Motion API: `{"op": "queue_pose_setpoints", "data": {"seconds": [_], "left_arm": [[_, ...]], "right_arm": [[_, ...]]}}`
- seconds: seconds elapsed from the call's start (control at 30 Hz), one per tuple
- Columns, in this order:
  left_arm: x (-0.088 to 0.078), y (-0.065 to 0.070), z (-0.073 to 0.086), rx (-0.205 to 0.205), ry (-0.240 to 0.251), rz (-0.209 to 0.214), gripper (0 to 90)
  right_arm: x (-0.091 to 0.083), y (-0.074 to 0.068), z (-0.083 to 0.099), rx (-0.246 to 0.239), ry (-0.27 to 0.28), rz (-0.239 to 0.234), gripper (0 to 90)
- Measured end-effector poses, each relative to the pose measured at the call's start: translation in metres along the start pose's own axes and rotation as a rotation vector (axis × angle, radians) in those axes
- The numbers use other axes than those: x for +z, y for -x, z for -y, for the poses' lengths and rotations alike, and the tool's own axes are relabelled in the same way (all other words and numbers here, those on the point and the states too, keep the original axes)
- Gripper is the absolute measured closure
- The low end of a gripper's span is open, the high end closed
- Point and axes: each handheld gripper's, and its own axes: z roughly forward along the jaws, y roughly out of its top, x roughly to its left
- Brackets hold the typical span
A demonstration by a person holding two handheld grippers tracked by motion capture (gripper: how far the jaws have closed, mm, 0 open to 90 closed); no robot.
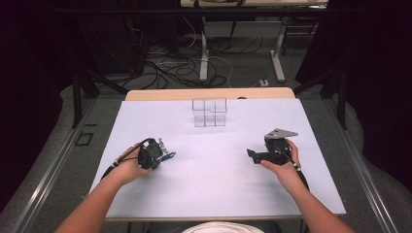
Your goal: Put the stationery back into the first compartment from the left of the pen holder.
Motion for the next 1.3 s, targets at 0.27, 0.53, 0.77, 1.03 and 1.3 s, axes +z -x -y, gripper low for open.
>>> {"op": "queue_pose_setpoints", "data": {"seconds": [0.27,0.53,0.77,1.03,1.3], "left_arm": [[0.001,0.001,0.001,0.018,0.005,-0.011,79.1],[0.0,0.002,0.0,0.031,0.0,-0.025,79.3],[-0.008,0.0,-0.001,0.008,0.008,-0.021,79.3],[-0.028,-0.001,-0.009,0.005,0.028,-0.028,79.3],[-0.044,0.001,-0.022,0.024,0.049,-0.029,79.3]], "right_arm": [[0.0,0.0,0.0,0.001,-0.002,0.0,14.7],[0.0,0.0,0.0,0.001,-0.003,-0.001,14.7],[0.0,0.0,0.0,0.001,-0.002,-0.001,14.7],[0.0,0.0,0.0,-0.002,-0.001,0.002,14.9],[0.0,-0.001,0.0,0.0,-0.001,-0.002,15.1]]}}
